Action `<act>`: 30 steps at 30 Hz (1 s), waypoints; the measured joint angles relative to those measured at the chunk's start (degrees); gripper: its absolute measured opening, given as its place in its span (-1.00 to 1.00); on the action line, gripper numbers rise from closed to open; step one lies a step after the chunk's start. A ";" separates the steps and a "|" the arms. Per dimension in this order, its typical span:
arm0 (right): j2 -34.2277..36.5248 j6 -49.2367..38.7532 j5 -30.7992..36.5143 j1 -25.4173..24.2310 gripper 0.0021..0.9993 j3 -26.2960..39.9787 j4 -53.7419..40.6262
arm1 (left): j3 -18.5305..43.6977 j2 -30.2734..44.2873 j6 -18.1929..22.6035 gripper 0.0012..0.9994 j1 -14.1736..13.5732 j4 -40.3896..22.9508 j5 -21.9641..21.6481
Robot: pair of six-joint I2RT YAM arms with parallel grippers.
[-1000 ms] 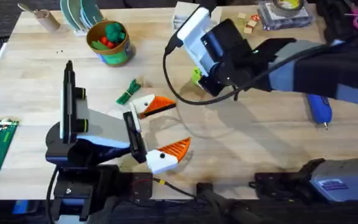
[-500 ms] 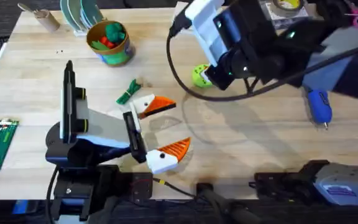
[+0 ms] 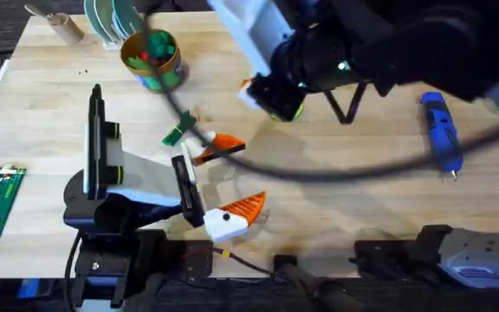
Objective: Pick up the gripper from the table and insert it into the empty holder that is missing its gripper. Then pick up a screw, insert it into the mounting hole, and use the screwdriver to tighten it. Finally, clean up the table by picking up the vegetable and placing it into the bucket.
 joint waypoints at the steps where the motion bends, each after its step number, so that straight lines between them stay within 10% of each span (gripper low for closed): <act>1: 0.00 0.00 -0.02 1.36 -0.99 0.96 -0.48 | 0.00 0.02 0.00 0.99 0.00 0.00 0.00; 12: 0.20 -1.92 -0.09 14.56 -0.99 3.26 -0.96 | 0.00 0.02 0.00 0.99 0.00 0.00 0.00; 30: 5.78 -2.32 0.55 15.48 -0.99 3.26 0.81 | 0.00 0.00 0.00 0.99 0.00 0.00 0.04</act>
